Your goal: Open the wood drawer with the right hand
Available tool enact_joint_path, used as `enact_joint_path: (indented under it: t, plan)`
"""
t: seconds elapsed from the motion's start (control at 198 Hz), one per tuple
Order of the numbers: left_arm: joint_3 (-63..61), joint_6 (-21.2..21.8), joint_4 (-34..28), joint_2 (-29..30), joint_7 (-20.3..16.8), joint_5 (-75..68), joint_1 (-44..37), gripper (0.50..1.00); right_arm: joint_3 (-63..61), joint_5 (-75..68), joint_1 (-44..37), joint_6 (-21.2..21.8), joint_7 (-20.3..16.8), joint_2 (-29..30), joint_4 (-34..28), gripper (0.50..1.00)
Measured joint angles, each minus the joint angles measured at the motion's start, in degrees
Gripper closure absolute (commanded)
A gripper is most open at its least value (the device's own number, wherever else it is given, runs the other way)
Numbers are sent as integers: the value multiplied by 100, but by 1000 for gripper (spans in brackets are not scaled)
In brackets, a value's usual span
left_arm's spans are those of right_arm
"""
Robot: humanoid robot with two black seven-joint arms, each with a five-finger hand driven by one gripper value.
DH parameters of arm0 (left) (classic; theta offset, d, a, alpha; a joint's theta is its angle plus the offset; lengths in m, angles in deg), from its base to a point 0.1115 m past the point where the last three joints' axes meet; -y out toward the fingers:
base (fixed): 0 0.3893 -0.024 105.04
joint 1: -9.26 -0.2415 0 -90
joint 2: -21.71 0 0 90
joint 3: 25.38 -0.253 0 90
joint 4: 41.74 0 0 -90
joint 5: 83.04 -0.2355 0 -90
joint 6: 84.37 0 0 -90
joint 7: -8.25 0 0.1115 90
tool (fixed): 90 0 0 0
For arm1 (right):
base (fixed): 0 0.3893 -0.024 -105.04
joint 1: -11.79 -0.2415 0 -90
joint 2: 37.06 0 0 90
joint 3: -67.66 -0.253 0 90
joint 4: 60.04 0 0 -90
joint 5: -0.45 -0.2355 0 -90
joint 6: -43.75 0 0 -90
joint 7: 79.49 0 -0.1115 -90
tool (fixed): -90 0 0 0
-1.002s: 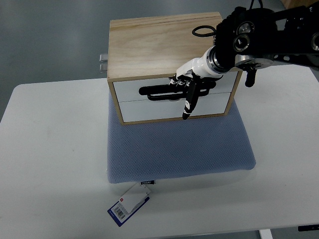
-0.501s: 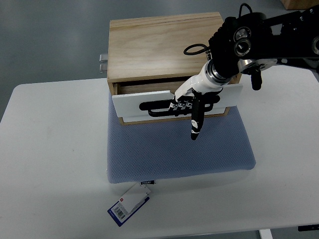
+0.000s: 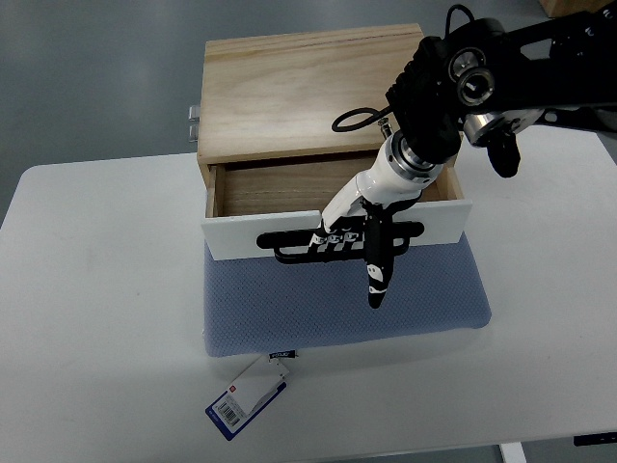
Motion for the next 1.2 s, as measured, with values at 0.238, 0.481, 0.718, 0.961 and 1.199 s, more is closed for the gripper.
enact_joint_path:
  t: [0.238,0.481,0.718,0.961,1.199]
  plan:
    - [0,0,-7,0,0,3,0,500,-14,-235,-145,9,16,-25,-187,560]
    - [0,0,-7,0,0,3,0,500,-23,-188,-199,16,27,-96,-216,560]
    - [0,3,-7,0,0,3,0,500,-23,244,-201,22,30,-312,-192,560]
    - [0,3,-1,0,0,-1,0,500,60,824,-131,12,13,-458,-176,560]
    - [0,3,1,0,0,-1,0,500,22,909,-83,11,17,-550,-176,560]
